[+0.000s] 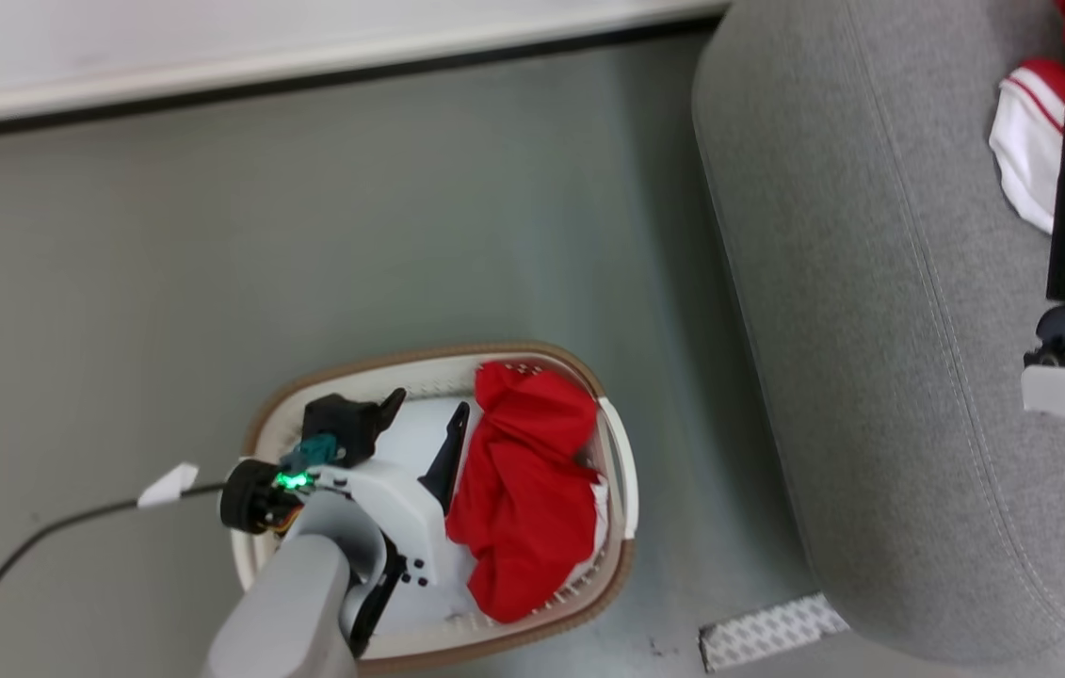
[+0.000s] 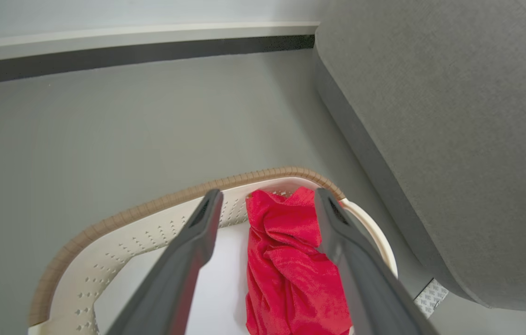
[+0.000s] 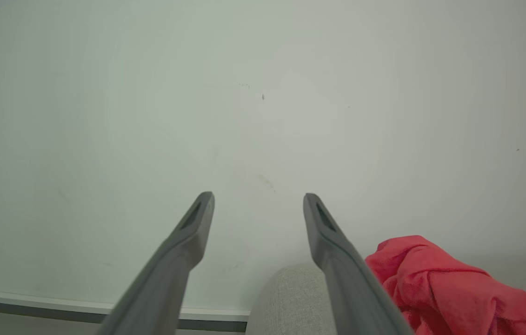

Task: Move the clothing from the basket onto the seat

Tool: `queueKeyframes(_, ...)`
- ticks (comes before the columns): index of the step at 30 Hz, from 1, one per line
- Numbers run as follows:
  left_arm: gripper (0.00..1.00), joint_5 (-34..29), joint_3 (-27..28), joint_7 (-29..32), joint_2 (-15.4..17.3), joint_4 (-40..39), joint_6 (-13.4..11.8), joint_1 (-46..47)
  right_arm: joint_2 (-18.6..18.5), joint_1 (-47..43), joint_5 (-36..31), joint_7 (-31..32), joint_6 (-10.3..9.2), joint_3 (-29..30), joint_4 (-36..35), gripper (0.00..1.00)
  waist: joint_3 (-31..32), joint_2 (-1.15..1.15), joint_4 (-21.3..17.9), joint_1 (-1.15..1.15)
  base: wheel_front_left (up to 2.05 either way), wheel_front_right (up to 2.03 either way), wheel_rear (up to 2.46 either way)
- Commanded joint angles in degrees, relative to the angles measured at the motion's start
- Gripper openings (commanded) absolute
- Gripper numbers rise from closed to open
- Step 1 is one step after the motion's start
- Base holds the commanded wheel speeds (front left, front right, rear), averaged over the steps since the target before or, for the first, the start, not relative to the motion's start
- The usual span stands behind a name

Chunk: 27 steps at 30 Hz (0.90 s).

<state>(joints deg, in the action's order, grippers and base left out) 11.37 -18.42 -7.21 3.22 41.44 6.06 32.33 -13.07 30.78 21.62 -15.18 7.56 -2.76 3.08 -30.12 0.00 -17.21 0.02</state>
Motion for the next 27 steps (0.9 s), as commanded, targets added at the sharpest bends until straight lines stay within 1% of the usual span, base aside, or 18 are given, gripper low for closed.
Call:
queueKeyframes(1,1.0,0.0,-0.19,0.3,0.69,0.88,0.28,1.25,0.1,1.07,0.5,0.07,-0.15,0.27,-0.47,1.0,-2.68,0.0,-1.87,-0.02,0.0,0.0,0.0)
queueKeyframes(5,1.0,-0.52,-1.63,1.53,1.46,6.01,0.76,4.97,1.05,3.28,0.94,0.07,-0.15,1.0,-1.78,1.0,-6.37,0.0,-3.43,-0.02,0.0,0.0,0.0)
queueKeyframes(7,1.0,-0.64,-2.15,2.09,1.96,8.59,0.86,6.53,2.14,4.52,1.2,0.07,-0.15,2.14,-2.67,1.0,-8.17,0.0,-4.21,-0.02,0.0,0.0,0.0)
queueKeyframes(14,1.0,1.04,-3.73,5.15,3.03,17.06,1.36,11.09,5.21,8.66,2.01,0.07,-0.15,4.62,-4.94,1.0,-13.06,0.0,-6.89,-0.02,0.0,0.0,0.0)
queueKeyframes(17,1.0,1.7,-4.75,6.19,3.16,20.07,1.42,12.91,5.99,10.24,2.25,0.07,-0.15,5.09,-5.5,1.0,-14.56,0.0,-8.0,-0.02,0.0,0.0,0.0)
queueKeyframes(20,1.0,2.61,-5.32,8.0,3.16,23.17,1.42,14.47,6.73,11.56,2.46,0.07,-0.15,5.01,-5.88,1.0,-16.03,0.0,-9.05,-0.02,0.0,0.0,0.0)
queueKeyframes(22,1.0,4.36,-5.12,9.7,2.73,24.87,1.37,15.42,7.1,12.13,2.23,0.07,-0.15,4.42,-6.01,1.0,-17.02,0.0,-9.73,-0.02,0.0,0.0,0.0)
queueKeyframes(27,1.0,6.44,-6.03,12.76,3.54,27.63,1.35,18.26,8.18,13.21,2.51,0.07,-0.15,2.77,-5.74,1.0,-19.56,0.0,-11.31,-0.02,0.0,0.0,0.0)
